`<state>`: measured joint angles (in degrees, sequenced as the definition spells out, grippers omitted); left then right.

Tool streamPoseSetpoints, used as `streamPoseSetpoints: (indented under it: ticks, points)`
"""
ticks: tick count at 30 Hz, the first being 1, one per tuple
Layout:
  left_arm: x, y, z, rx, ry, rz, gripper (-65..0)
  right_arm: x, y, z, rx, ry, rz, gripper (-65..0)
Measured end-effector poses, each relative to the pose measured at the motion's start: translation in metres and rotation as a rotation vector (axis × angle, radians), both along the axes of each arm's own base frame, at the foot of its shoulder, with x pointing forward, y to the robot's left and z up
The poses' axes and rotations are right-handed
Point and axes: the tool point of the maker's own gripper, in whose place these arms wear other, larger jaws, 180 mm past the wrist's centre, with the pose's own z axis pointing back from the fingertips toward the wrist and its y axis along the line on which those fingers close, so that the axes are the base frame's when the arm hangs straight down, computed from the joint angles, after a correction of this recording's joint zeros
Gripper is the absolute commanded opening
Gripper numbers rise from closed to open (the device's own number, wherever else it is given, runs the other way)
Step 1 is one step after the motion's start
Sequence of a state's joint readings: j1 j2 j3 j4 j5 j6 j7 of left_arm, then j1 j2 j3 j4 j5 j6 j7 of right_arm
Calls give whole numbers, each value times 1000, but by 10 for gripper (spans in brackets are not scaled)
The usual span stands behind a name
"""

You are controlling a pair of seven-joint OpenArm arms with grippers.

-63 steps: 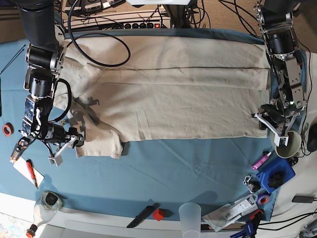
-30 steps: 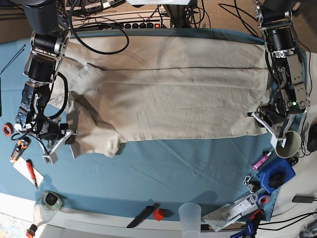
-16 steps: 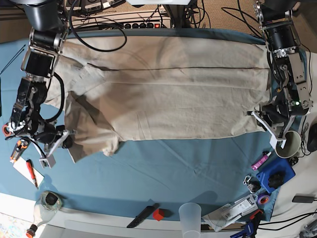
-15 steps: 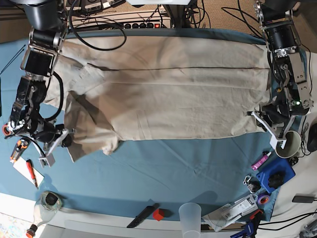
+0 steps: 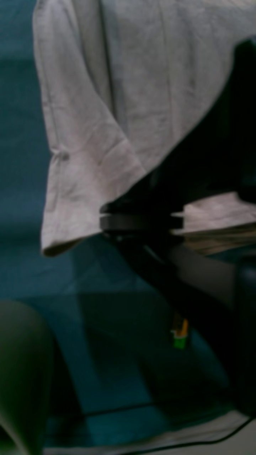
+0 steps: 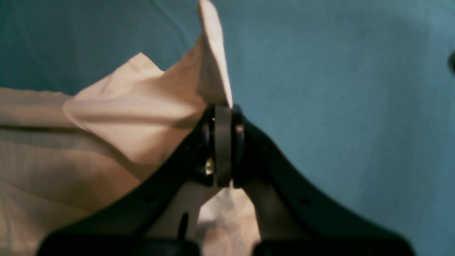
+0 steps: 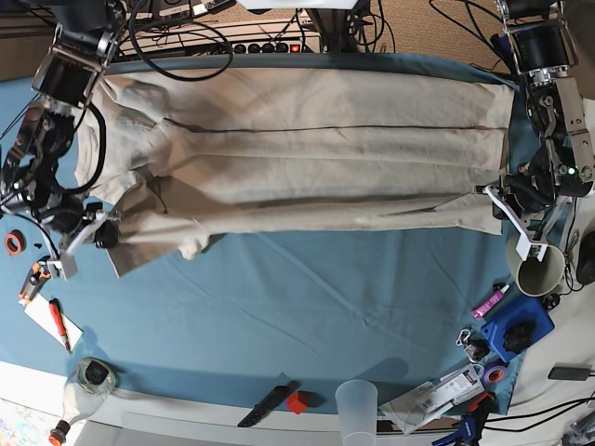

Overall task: Fold the T-shirt properly
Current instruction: 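Drag the folded shirt away from the robot with both grippers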

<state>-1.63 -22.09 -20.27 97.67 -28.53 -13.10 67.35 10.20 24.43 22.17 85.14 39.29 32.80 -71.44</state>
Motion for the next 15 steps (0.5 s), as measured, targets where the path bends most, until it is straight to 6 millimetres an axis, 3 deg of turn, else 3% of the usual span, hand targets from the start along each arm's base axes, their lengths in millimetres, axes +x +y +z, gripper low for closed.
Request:
streamPoseSetpoints:
  ticks: [3, 8, 15]
  points:
    - [0, -2, 4, 5, -12, -7, -650, -12, -3, -2, -11, 6, -8, -650]
    - [-17, -2, -2, 16, 12, -16, -650, -27, -13, 7, -33, -26, -24, -650]
    - [-34, 13, 13, -6, -39, 11, -650, -51, -20, 8, -2, -25, -48, -650]
